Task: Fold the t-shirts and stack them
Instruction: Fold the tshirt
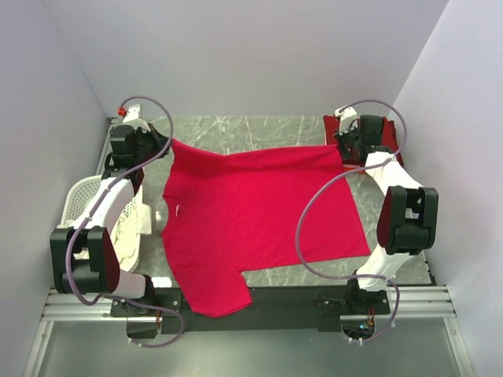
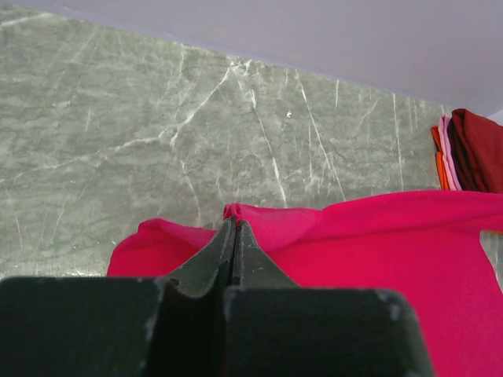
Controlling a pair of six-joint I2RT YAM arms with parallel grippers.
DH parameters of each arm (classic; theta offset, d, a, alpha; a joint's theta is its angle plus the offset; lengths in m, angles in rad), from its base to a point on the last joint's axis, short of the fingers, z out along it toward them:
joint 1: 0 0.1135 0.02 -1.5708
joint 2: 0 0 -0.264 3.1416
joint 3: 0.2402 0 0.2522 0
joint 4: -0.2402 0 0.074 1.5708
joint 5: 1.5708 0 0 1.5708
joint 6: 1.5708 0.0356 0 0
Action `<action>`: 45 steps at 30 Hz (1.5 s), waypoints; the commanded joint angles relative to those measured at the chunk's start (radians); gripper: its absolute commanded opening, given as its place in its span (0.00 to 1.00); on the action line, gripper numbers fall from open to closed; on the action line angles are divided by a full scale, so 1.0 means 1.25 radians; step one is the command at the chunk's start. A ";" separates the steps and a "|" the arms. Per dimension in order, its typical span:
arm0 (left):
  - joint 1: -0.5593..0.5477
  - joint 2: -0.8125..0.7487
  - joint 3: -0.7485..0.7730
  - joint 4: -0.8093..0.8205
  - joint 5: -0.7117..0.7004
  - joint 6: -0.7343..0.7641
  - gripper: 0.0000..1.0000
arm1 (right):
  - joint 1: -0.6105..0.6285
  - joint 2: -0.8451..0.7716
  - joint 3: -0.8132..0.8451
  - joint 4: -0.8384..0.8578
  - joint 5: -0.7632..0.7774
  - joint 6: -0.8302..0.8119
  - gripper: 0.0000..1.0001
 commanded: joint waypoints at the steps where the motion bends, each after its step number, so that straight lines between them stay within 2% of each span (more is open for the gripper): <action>1: 0.001 -0.026 0.002 0.004 0.004 -0.005 0.00 | -0.006 0.021 0.056 0.017 -0.025 -0.030 0.00; 22: 0.000 -0.154 -0.078 -0.070 0.031 -0.022 0.00 | -0.007 0.050 0.056 0.021 -0.005 -0.061 0.00; 45: -0.007 -0.279 -0.176 -0.155 0.020 -0.053 0.00 | -0.023 0.010 -0.042 0.044 0.000 -0.097 0.00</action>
